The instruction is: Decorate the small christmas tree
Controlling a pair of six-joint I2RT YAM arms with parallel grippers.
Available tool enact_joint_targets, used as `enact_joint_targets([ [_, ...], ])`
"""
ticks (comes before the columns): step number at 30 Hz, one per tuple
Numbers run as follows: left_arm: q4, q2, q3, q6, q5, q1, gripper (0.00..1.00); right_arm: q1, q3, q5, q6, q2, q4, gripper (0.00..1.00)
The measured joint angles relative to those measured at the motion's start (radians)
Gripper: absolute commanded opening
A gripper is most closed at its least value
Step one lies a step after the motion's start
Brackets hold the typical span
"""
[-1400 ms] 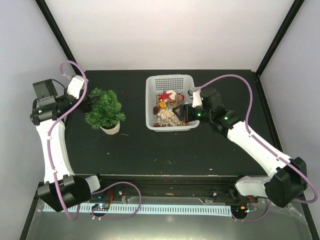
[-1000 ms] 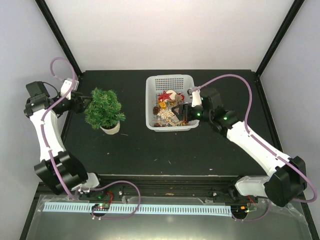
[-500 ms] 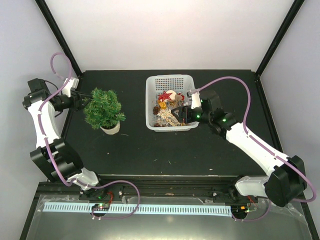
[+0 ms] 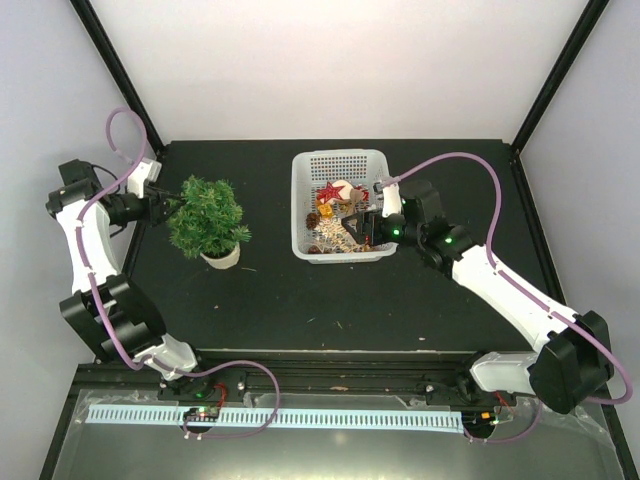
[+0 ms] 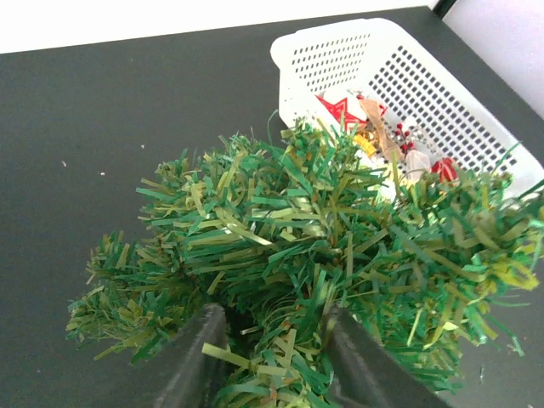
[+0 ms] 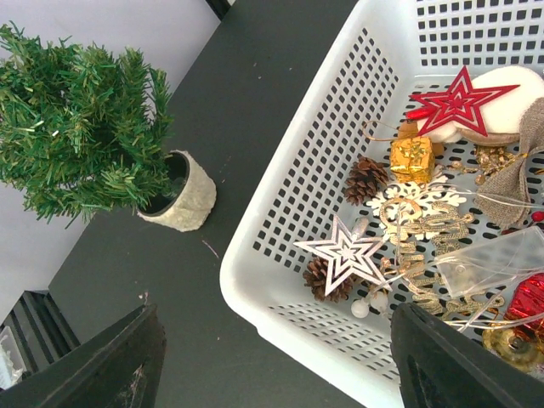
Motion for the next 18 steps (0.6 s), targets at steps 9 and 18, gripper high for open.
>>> enact_joint_targets([
  [9, -0.019, 0.011, -0.022, 0.023, 0.026, 0.000, 0.01, 0.000, 0.000, 0.000, 0.000, 0.001, 0.001, 0.74],
  [18, -0.087, 0.011, -0.033, 0.024, 0.109, -0.001, 0.01, 0.000, 0.000, 0.001, 0.000, 0.002, -0.003, 0.74],
])
